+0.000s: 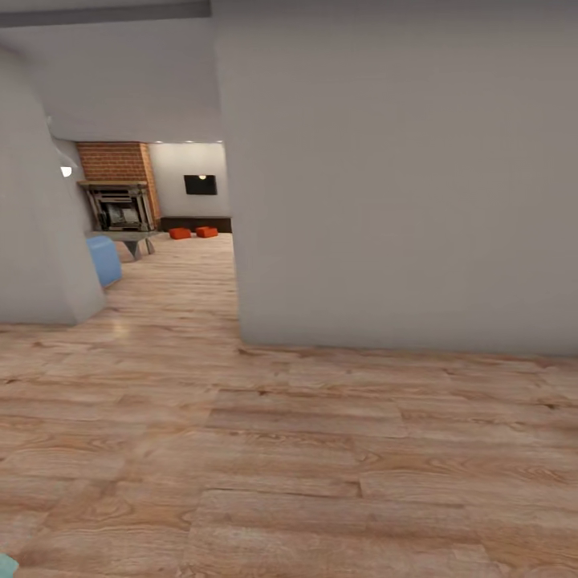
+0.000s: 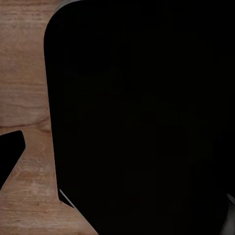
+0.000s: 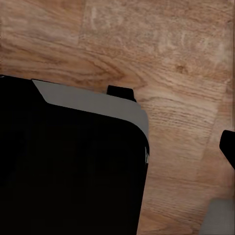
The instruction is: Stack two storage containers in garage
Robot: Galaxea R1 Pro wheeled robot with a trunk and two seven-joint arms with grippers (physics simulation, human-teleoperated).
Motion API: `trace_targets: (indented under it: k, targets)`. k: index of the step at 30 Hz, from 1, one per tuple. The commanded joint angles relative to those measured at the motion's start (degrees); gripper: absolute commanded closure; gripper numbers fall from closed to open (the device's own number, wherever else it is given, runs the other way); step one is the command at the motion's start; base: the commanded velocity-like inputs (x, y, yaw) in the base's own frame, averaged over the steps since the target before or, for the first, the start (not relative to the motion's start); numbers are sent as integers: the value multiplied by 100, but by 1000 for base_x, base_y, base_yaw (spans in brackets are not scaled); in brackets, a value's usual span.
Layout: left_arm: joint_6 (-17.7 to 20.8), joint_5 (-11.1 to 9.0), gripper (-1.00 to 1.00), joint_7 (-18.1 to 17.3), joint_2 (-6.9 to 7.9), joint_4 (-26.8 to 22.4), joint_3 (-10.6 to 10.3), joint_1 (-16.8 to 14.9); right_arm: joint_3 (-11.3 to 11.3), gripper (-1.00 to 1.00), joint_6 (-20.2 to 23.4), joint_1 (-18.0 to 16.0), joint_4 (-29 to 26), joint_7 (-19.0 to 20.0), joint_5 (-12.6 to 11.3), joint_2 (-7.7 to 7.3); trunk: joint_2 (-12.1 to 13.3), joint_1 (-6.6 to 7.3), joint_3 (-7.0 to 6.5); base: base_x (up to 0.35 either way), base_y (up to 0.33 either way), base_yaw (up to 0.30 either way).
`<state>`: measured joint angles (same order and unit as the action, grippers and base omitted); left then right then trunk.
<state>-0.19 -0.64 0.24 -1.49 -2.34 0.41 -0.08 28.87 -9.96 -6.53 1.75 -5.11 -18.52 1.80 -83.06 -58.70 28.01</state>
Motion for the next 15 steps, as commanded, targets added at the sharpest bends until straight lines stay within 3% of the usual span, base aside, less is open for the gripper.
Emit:
trace_targets:
  k: [1,15]
  targets:
    - [-1,-5,-100,2,-1,-4,3,-1,48,-100,-33,-5,18,-8,-47,5,-2,-3,5,323,0,192]
    - [-4,-5,-100,2,-1,-4,3,-1,48,-100,-33,-5,18,-7,-47,5,-2,-3,5,323,0,262]
